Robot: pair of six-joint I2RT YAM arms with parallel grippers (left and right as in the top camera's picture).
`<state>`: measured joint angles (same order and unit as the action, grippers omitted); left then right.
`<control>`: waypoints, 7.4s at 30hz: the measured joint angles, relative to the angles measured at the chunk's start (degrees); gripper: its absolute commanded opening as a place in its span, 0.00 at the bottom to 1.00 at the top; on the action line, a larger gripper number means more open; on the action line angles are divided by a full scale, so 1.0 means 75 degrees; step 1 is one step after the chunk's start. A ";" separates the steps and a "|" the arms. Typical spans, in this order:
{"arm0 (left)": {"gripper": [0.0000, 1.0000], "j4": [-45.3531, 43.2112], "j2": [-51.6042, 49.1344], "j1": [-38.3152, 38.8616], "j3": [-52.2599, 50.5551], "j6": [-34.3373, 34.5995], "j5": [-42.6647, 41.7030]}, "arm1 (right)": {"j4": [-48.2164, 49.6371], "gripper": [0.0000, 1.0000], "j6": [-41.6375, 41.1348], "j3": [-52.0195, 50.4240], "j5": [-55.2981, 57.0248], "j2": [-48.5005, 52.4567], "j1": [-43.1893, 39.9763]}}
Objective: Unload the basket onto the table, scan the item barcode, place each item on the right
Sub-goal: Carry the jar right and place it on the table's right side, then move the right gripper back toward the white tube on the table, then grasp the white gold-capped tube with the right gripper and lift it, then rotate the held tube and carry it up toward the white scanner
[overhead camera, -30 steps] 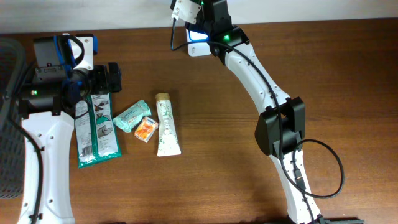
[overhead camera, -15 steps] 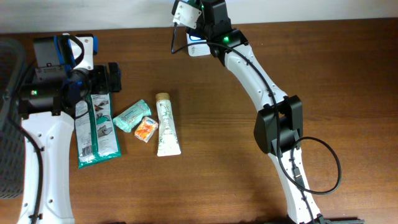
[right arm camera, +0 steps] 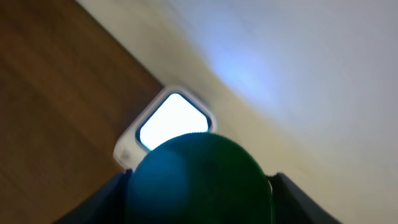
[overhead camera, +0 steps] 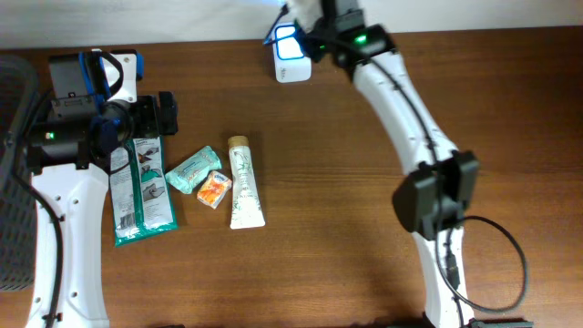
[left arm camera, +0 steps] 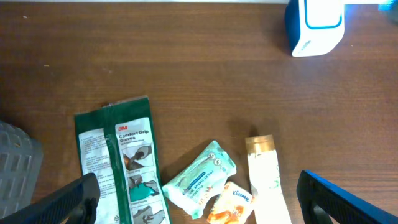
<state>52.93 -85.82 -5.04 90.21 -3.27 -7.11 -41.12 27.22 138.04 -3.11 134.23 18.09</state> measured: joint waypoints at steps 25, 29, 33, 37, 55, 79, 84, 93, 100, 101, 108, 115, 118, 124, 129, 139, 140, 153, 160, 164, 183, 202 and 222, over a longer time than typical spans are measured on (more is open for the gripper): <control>0.99 0.0003 0.0000 0.0000 0.0000 0.0000 0.0000 | -0.1845 0.53 -0.0379 -0.2958 -0.0839 -0.0411 -0.4266; 0.99 0.0003 0.0000 0.0000 0.0000 0.0000 0.0000 | -0.1923 0.64 -0.0391 -0.2964 -0.0868 -0.0420 -0.4555; 0.99 0.0003 0.0000 0.0000 0.0000 0.0000 0.0000 | -0.1979 0.98 -0.0388 -0.3042 -0.0831 -0.0420 -0.4622; 0.99 0.0003 0.0000 0.0000 0.0000 0.0000 0.0000 | -0.2092 0.98 -0.0399 -0.3150 -0.0775 -0.0382 -0.4616; 0.99 0.0003 0.0000 0.0000 0.0000 0.0000 0.0000 | -0.4328 0.98 -0.3305 -0.0160 -0.3573 -0.0950 -0.3104; 0.99 0.0003 0.0000 0.0000 0.0000 0.0000 0.0000 | -0.3751 0.78 -0.5077 -0.0306 -0.2451 0.0688 0.1964; 0.99 0.0003 0.0000 0.0000 0.0000 0.0000 0.0000 | -0.3660 0.75 -0.5286 -0.0306 -0.2445 0.1139 0.2122; 0.99 0.0003 0.0000 0.0000 0.0000 0.0000 0.0000 | -0.3532 0.67 -0.5517 -0.0455 -0.2731 0.1746 0.2154; 0.99 0.0003 0.0000 0.0000 0.0000 0.0000 0.0000 | -0.2361 0.38 -0.5604 -0.1431 -0.3573 0.1655 0.2192; 0.99 0.0003 0.0000 0.0000 0.0000 0.0000 0.0000 | -0.2285 0.29 -0.5642 -0.1530 -0.3681 0.1635 0.2200; 0.99 0.0003 0.0000 0.0000 0.0000 0.0000 0.0000 | -0.2337 0.04 -0.5659 -0.1585 -0.4004 0.1594 0.2151; 0.99 0.0003 0.0000 0.0000 0.0000 0.0000 -0.0003 | -0.3946 0.04 -0.5234 -0.0909 -0.3759 0.1614 0.1778; 0.99 0.0000 0.0000 0.0000 0.0000 0.0000 -0.0003 | -0.4948 0.04 -0.4919 -0.0294 -0.2760 0.1609 0.1341; 0.99 0.0006 0.0000 0.0000 0.0000 0.0000 0.0000 | -0.5960 0.04 -0.5123 0.0137 0.0915 0.1556 0.1005; 0.99 0.0003 0.0000 0.0000 0.0000 0.0000 0.0000 | -0.5922 0.04 -0.5525 -0.0224 0.3340 0.1553 0.1271; 0.99 0.0003 0.0000 0.0000 0.0000 0.0000 0.0000 | -0.5627 0.19 -0.5776 -0.0807 0.4368 0.1559 0.1405; 0.99 0.0003 0.0000 0.0000 0.0000 0.0000 0.0000 | -0.5630 0.30 -0.5770 -0.0807 0.4304 0.1559 0.1437; 0.99 0.0003 0.0000 0.0000 0.0000 0.0003 0.0000 | -0.5659 0.48 -0.5805 -0.0807 0.2130 0.1559 0.2037; 0.99 0.0003 0.0000 0.0000 0.0000 0.0000 -0.0003 | -0.5829 0.49 -0.5435 -0.0539 0.1189 0.1539 0.1985; 0.99 0.0003 0.0000 0.0000 0.0000 0.0000 -0.0003 | -0.5869 0.48 -0.5082 -0.0178 0.0609 0.1102 0.1507; 0.99 0.0003 0.0000 0.0000 0.0000 0.0000 0.0000 | -0.5269 0.53 -0.1883 -0.2932 -0.4164 0.0382 -0.2259; 0.99 0.0003 0.0000 0.0000 0.0000 0.0000 -0.0003 | -0.3582 0.24 -0.1134 -0.5015 -0.4940 0.0137 -0.1247; 0.99 0.0003 0.0000 0.0000 0.0000 0.0000 0.0000 | -0.3407 0.04 -0.1693 -0.4418 -0.2879 -0.0624 -0.0708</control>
<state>52.95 -85.82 -5.04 90.21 -3.27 -7.11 -66.67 14.52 104.90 -24.71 129.56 12.78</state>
